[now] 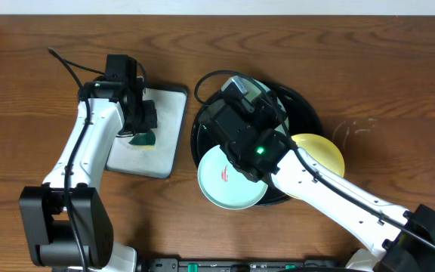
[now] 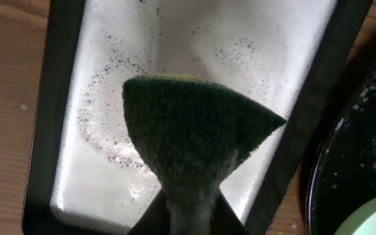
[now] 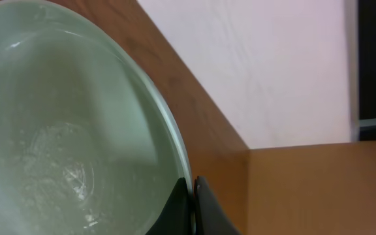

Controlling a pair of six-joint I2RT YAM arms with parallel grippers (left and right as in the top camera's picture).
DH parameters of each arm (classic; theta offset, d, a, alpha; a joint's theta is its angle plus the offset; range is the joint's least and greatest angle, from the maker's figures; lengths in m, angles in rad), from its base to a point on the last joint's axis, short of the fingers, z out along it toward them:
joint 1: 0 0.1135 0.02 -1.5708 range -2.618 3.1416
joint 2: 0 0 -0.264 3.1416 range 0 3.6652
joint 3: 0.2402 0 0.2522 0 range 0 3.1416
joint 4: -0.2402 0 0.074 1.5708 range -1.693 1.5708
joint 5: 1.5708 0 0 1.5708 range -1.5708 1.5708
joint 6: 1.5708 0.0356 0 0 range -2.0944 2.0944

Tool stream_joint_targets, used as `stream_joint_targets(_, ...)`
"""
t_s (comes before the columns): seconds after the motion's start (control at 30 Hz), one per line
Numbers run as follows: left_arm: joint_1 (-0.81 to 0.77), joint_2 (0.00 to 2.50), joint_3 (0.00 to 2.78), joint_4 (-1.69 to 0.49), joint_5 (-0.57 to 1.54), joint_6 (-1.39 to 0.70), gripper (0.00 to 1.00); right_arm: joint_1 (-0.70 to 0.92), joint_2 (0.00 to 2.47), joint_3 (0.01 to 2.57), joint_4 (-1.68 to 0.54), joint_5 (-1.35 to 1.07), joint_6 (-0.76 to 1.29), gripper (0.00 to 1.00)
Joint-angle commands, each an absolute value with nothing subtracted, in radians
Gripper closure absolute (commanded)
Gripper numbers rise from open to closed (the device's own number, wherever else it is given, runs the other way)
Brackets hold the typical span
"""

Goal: Clean dirty plates on tray and stack at the side
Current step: 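Lift the pale green plate off the tray with the right gripper, then place the pale green plate on the table at the right side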

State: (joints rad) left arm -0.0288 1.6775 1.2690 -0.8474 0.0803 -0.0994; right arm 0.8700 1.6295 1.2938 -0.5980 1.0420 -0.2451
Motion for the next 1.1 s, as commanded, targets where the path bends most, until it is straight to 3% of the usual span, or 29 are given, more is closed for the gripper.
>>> stream_joint_targets(0.0, -0.023, 1.678, 1.264, -0.847, 0.09, -0.083, 0.93, 0.852, 1.627, 1.296, -0.596, 0.989, -0.179, 0.99)
stream_joint_targets(0.23, -0.023, 1.678, 1.264, -0.847, 0.09, -0.083, 0.93, 0.831, 1.627, 1.296, -0.606, 0.926, -0.127, 0.99)
stream_joint_targets(0.43, -0.023, 1.678, 1.264, -0.847, 0.09, -0.082, 0.92, 0.722, 1.627, 1.296, -0.714, 0.664, 0.161, 0.99)
stream_joint_targets(0.6, -0.023, 1.678, 1.264, -0.847, 0.09, -0.082, 0.93, 0.498, 1.625, 1.296, -0.799, 0.318, 0.278, 0.99)
stream_joint_targets(0.87, -0.023, 1.678, 1.264, -0.846, 0.09, -0.082, 0.92, 0.066, 1.571, 1.297, -0.84, -0.21, 0.249, 0.99)
stream_joint_targets(1.07, -0.023, 1.678, 1.264, -0.847, 0.09, -0.082, 0.93, -0.233, 1.572, 1.294, -0.858, -0.254, 0.248, 0.99)
